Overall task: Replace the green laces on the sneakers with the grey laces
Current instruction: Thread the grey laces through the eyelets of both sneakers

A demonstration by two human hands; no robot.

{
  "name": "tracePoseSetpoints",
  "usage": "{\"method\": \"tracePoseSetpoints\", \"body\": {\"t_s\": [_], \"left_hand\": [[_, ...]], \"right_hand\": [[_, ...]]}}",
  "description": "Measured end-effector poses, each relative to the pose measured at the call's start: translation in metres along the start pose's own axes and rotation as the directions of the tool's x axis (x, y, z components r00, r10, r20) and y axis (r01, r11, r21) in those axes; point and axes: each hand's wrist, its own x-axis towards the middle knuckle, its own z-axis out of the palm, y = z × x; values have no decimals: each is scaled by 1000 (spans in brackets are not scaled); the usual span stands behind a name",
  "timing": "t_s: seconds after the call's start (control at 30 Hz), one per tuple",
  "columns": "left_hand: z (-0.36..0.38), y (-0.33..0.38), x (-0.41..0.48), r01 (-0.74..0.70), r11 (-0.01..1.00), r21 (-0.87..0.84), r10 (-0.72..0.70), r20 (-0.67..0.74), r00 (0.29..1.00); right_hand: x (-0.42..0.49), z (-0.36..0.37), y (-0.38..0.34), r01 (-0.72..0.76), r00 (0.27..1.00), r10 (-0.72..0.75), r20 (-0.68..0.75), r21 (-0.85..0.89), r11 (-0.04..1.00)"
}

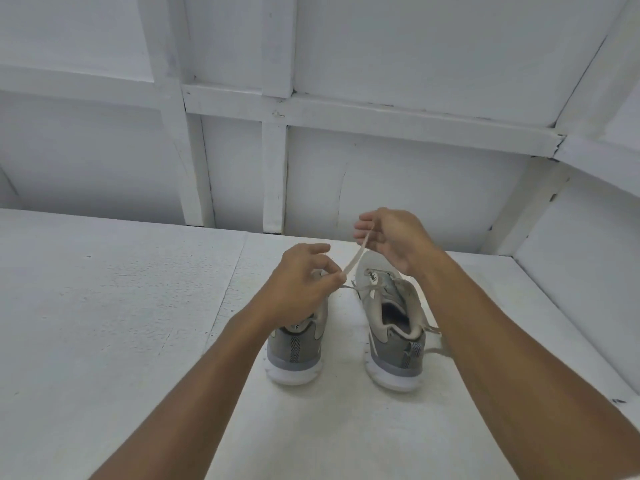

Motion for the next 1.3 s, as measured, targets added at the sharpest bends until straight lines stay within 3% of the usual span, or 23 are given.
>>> {"method": "tracePoseSetpoints", "body": {"t_s": [0.07,0.13,0.27,0.47,0.63,0.8,0.93,1.13,1.3], "left_hand": [[3,-6,-5,26,999,-35,-29,-81,996],[3,-14,-11,84,988,-130,-110,-210,972],[1,-35,-19,218,960,-178,-274,-410,870],[10,-20,-18,133,941,-311,-213,-238,948],[16,-14,-9,106,929,-354,-236,-345,908],[17,-21,-6,94,924,-369,-248,-394,885],[22,-22,-6,124,927,-354,-262,-374,890],[20,-26,-7,165,937,-308,-279,-373,885],[10,-53,-12,353,901,-251,-431,-444,786]], "right_hand": [[-2,4,-2,37,998,-39,56,30,999],[-6,11,0,69,990,-62,125,-58,996],[-13,31,7,195,969,-152,193,-229,954],[-30,58,7,324,919,-233,319,-273,906],[-32,58,6,307,916,-222,333,-227,924],[-28,51,13,148,974,-61,219,-406,902],[-30,46,15,117,972,10,235,-520,846],[-25,53,20,206,973,-136,185,-444,872],[-22,52,35,312,950,-264,170,-598,739]]}}
